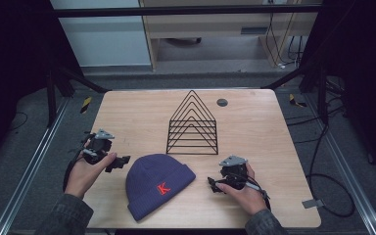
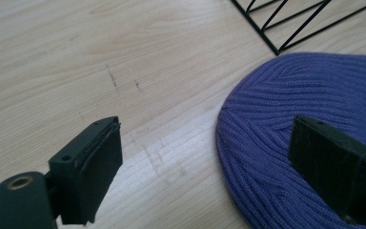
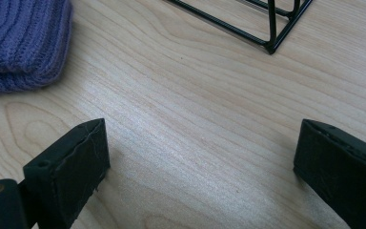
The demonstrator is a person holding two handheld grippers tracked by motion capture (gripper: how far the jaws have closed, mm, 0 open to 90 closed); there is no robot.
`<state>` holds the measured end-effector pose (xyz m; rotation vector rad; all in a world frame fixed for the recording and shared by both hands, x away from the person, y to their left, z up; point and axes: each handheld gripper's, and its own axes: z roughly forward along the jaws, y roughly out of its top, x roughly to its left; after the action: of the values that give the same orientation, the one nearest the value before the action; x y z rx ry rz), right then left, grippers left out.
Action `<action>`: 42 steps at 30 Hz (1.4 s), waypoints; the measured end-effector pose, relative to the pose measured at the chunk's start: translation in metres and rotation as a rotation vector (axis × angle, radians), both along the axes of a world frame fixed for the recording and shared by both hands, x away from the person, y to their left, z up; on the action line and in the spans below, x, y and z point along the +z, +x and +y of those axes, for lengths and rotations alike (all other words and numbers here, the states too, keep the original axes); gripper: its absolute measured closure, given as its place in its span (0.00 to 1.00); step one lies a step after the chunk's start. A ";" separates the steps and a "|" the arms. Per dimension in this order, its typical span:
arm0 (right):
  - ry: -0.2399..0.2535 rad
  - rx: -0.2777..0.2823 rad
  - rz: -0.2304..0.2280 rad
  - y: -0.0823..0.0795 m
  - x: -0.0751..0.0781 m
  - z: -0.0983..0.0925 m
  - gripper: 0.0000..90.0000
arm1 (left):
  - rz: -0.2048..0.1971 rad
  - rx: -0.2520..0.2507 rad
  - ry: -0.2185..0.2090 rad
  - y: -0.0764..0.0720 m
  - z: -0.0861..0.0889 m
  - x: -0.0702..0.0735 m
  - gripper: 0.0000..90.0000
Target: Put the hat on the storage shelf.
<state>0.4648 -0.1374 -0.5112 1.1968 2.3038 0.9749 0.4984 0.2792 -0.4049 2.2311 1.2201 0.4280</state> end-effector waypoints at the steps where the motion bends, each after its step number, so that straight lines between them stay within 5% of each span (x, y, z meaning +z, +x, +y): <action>1: -0.001 0.001 0.000 0.000 0.000 0.000 0.05 | 0.014 -0.002 0.006 0.000 -0.002 -0.001 0.14; 15: 0.007 -0.004 -0.007 -0.002 -0.001 -0.001 0.05 | 0.073 -0.027 0.069 0.001 -0.026 -0.001 0.23; 23: 0.010 0.000 -0.010 -0.002 -0.001 -0.001 0.05 | 0.134 -0.025 0.099 0.003 -0.034 -0.017 0.29; 34: 0.010 -0.001 -0.010 -0.002 -0.001 -0.001 0.05 | 0.205 -0.020 0.088 0.005 -0.036 -0.038 0.38; 42: 0.010 -0.001 -0.010 -0.002 -0.001 -0.001 0.05 | 0.222 -0.018 0.085 0.006 -0.039 -0.049 0.41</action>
<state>0.4629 -0.1385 -0.5124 1.1938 2.2932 0.9912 0.5041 0.2398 -0.4539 2.4116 1.3138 0.2338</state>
